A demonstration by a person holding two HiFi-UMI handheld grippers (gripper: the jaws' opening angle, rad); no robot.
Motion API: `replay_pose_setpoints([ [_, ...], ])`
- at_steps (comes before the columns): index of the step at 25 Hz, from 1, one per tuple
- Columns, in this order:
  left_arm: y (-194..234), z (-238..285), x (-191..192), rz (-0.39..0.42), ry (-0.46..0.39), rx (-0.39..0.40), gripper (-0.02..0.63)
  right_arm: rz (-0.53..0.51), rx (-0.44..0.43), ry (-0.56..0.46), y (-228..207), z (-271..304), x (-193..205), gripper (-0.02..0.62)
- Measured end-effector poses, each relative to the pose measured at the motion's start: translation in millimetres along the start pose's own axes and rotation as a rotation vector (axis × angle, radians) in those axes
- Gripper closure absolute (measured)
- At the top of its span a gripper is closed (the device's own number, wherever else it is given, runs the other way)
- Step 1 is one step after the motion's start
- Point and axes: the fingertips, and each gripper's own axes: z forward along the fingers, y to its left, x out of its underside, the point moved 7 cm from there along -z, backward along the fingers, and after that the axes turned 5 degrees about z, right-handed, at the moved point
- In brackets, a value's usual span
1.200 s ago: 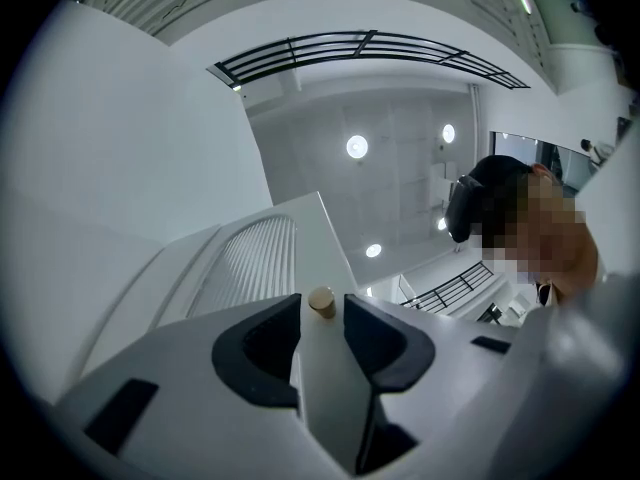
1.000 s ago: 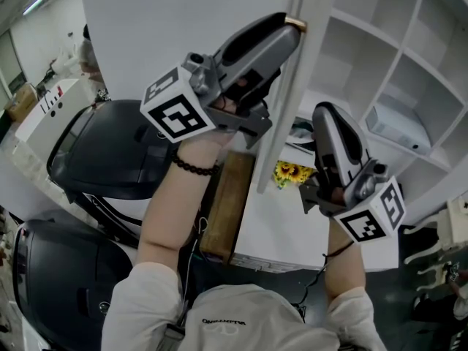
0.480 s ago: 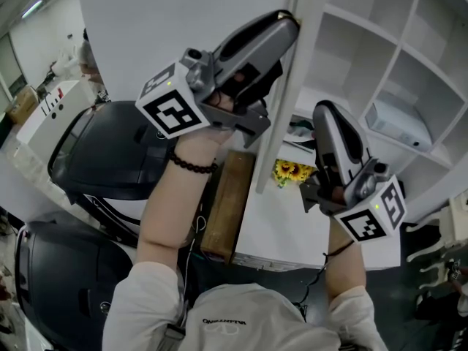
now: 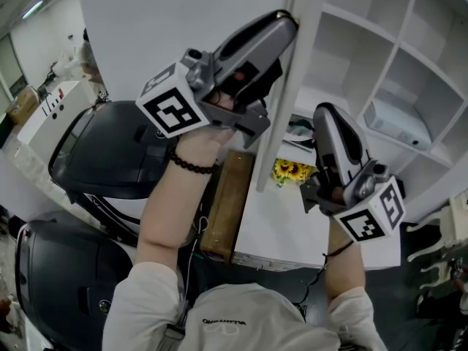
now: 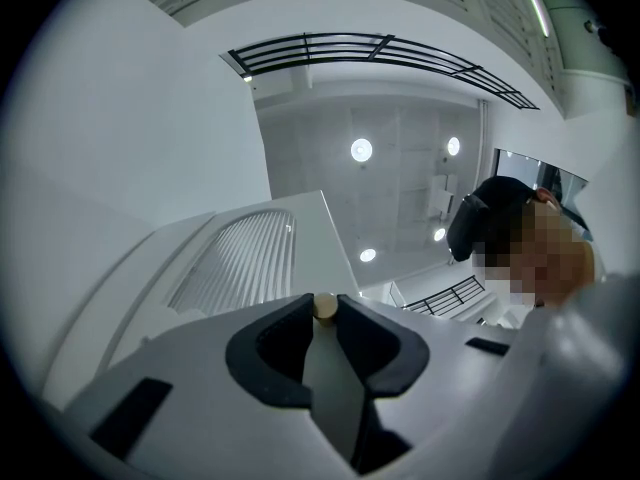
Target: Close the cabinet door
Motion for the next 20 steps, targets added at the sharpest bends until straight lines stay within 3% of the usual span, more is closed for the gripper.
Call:
replay_pose_setpoints([
  [20, -15.4, 35.0, 29.4, 0.130, 0.072, -0.080, 0.532, -0.051, 0.080, 0.011, -19.5, -43.2, -20.0, 0.584],
])
